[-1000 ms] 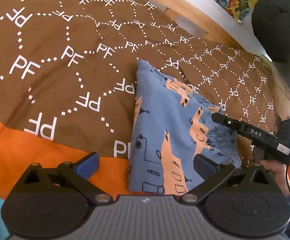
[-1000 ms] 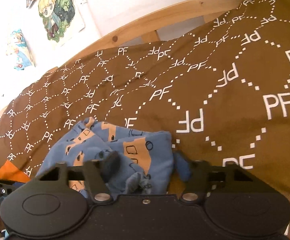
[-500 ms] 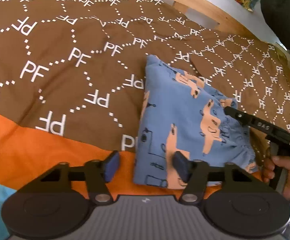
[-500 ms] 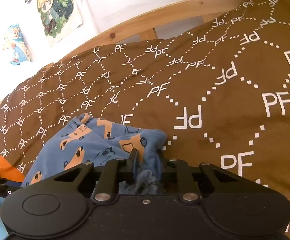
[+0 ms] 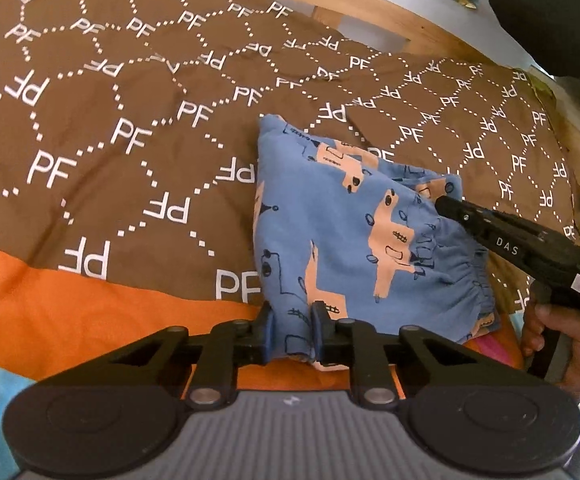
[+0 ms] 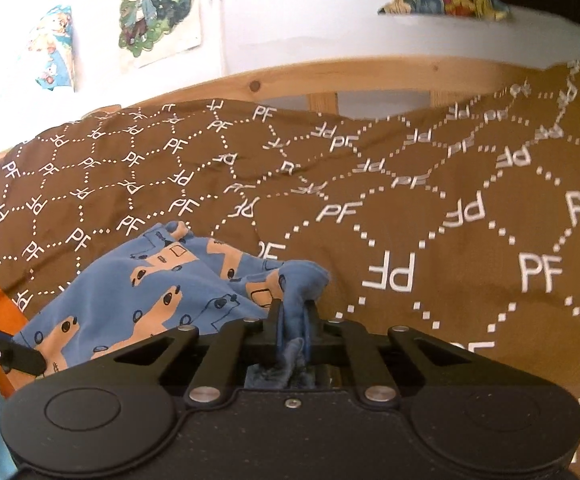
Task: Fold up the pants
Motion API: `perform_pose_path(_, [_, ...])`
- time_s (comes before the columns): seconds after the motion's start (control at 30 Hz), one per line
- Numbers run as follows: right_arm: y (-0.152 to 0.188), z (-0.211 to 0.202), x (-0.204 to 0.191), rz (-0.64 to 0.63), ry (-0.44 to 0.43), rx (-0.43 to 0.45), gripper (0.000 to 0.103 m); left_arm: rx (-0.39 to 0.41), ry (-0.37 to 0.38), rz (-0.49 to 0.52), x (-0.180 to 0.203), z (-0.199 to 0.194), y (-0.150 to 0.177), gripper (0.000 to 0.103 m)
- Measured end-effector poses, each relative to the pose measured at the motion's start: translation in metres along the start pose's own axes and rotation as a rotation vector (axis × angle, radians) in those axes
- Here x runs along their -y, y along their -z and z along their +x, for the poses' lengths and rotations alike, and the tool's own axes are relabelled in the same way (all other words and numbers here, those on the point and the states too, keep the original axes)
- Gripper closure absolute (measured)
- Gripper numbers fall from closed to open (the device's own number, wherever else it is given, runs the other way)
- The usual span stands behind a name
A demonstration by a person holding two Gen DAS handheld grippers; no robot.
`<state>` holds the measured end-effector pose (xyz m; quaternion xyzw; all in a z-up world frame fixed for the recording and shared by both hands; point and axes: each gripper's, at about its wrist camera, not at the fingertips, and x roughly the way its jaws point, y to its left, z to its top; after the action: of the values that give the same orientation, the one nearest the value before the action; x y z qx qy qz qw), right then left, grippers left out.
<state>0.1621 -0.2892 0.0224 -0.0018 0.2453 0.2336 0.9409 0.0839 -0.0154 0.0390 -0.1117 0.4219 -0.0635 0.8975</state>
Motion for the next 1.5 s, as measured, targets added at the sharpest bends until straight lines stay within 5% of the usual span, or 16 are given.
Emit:
perform_pose_path(0.47, [-0.002, -0.022, -0.047, -0.262, 0.115, 0.056, 0.095, 0.027, 0.053, 0.021, -0.005, -0.008, -0.001, 0.084])
perform_pose_path(0.83, [-0.025, -0.031, -0.054, -0.17, 0.103, 0.029, 0.096, 0.057, 0.105, 0.01, -0.012, -0.019, 0.003, 0.085])
perform_pose_path(1.5, [-0.086, -0.033, -0.097, -0.337, 0.088, 0.059, 0.097, 0.186, 0.124, 0.001, -0.023, -0.042, -0.01, 0.086])
